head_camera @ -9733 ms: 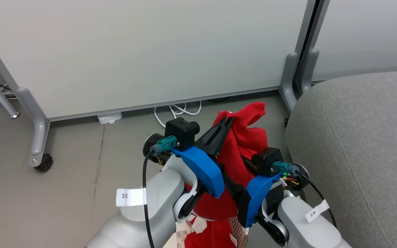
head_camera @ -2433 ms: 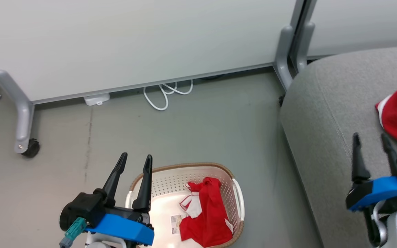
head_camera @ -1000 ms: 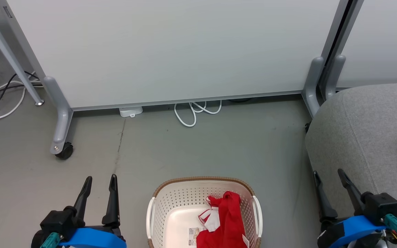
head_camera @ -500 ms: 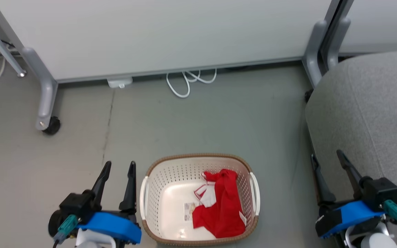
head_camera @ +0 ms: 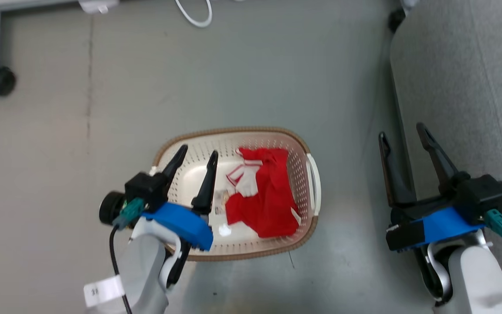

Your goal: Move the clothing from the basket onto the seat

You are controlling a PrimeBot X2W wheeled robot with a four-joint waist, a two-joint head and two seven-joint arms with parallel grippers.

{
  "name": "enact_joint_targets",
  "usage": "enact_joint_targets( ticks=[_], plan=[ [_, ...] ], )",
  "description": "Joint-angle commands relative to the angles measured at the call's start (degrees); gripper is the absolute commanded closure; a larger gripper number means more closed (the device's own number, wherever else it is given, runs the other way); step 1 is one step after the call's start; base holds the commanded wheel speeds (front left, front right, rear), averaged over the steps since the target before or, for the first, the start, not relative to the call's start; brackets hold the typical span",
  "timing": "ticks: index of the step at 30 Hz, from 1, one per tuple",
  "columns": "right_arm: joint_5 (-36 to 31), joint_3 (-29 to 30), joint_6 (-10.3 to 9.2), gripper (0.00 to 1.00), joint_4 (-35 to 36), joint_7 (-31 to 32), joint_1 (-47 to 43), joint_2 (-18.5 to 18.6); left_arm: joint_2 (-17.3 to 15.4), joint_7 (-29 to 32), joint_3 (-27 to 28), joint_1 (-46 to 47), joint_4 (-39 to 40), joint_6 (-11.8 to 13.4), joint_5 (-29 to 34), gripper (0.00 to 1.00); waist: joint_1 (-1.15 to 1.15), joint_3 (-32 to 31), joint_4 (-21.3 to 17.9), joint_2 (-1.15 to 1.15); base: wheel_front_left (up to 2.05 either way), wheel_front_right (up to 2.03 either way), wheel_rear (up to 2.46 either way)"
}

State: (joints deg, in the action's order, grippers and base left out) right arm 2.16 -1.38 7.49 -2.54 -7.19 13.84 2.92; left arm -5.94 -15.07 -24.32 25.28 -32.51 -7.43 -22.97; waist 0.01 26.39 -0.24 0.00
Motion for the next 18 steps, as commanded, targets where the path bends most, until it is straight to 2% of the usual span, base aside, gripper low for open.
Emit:
enact_joint_targets(
  ticks=[1,9,18],
  plan=[
    [-0.1,-0.3,0.01,0.00,0.5,-0.1,1.3,0.0,-0.3,-0.2,-0.5,2.1,-0.7,-0.1,-0.3,0.00,-0.01,6.0,-2.9,0.00,0.00,0.00,0.00],
    [0.7,-2.7,0.01,0.00,2.9,-0.8,5.7,-0.1,-0.5,-0.2,-6.2,12.6,-7.5,-0.1,-2.3,0.00,-0.01,15.6,-6.8,0.00,0.00,0.00,0.00],
    [2.3,-5.4,0.01,0.00,4.1,-2.4,7.5,-0.1,-0.7,-0.2,-13.1,20.0,-15.2,-0.1,-4.6,0.00,-0.01,22.2,-10.2,0.00,0.00,0.00,0.00]
  ],
)
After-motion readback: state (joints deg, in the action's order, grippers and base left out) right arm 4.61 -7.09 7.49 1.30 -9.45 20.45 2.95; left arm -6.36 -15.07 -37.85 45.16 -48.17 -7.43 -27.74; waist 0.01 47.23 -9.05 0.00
